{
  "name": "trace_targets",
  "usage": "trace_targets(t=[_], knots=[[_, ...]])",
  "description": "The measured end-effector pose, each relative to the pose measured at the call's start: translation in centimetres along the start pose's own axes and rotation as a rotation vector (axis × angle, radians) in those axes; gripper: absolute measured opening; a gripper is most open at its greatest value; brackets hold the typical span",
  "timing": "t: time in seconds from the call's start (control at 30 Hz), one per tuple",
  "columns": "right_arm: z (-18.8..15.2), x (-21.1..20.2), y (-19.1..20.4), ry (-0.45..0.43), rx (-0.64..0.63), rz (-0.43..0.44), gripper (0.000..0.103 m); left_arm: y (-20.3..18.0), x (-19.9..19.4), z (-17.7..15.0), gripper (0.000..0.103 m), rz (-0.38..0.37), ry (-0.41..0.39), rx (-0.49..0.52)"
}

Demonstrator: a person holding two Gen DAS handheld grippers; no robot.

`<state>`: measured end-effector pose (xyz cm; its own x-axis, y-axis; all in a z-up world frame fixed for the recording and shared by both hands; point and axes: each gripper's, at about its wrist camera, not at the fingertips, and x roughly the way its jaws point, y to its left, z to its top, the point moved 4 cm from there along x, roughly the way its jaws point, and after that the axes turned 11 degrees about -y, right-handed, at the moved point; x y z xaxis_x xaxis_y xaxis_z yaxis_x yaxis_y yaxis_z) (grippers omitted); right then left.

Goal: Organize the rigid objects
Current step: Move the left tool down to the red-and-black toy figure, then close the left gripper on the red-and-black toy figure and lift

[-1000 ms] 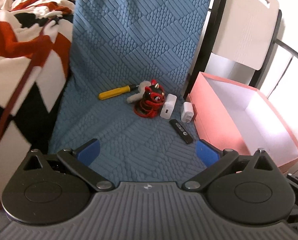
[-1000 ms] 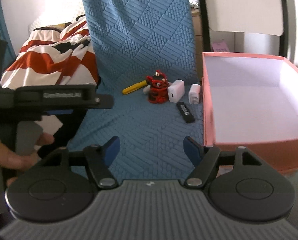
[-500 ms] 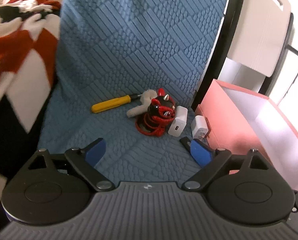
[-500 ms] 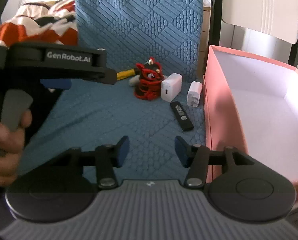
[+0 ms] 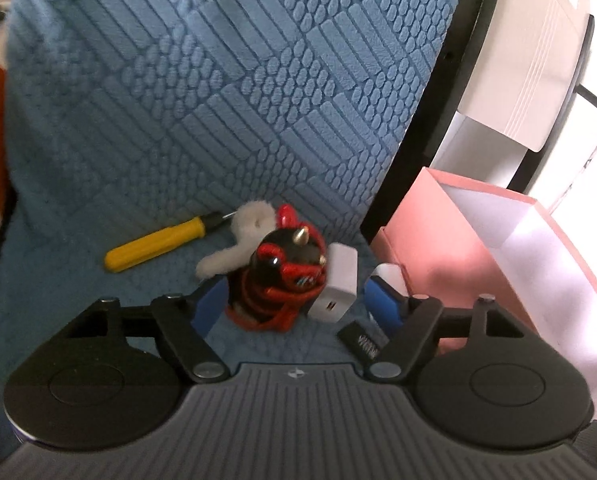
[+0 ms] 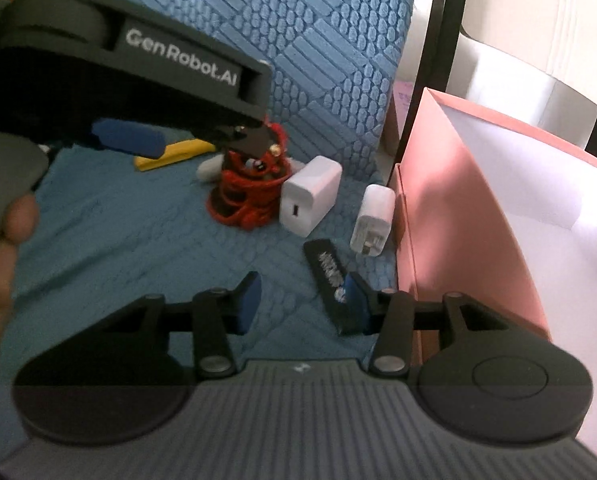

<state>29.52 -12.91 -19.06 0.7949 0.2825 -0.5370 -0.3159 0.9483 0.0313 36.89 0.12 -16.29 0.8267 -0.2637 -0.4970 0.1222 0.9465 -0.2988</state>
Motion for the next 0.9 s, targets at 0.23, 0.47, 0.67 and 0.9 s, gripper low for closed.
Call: trace_targets(t=[0.23, 0.47, 0.67, 0.9], knots=[[0.5, 3.1, -0.2, 0.057, 0.002, -0.022, 0.049, 0.0, 3.6, 0.9, 0.071, -0.027, 0.045, 0.026], [-0.4, 4.8, -0.4, 0.111, 0.000, -0.031, 0.047, 0.6, 6.5, 0.7, 0.064, -0.017, 0.070, 0.032], [-0.3, 5.2, -0.5, 0.124, 0.017, -0.017, 0.046, 1.1, 6.9, 0.4, 0.064, -0.028, 0.098, 0.022], [0.0, 4.9, -1.2, 0.137, 0.058, -0.013, 0.021, 1.8, 5.4, 0.8, 0.058, -0.009, 0.096, 0.003]])
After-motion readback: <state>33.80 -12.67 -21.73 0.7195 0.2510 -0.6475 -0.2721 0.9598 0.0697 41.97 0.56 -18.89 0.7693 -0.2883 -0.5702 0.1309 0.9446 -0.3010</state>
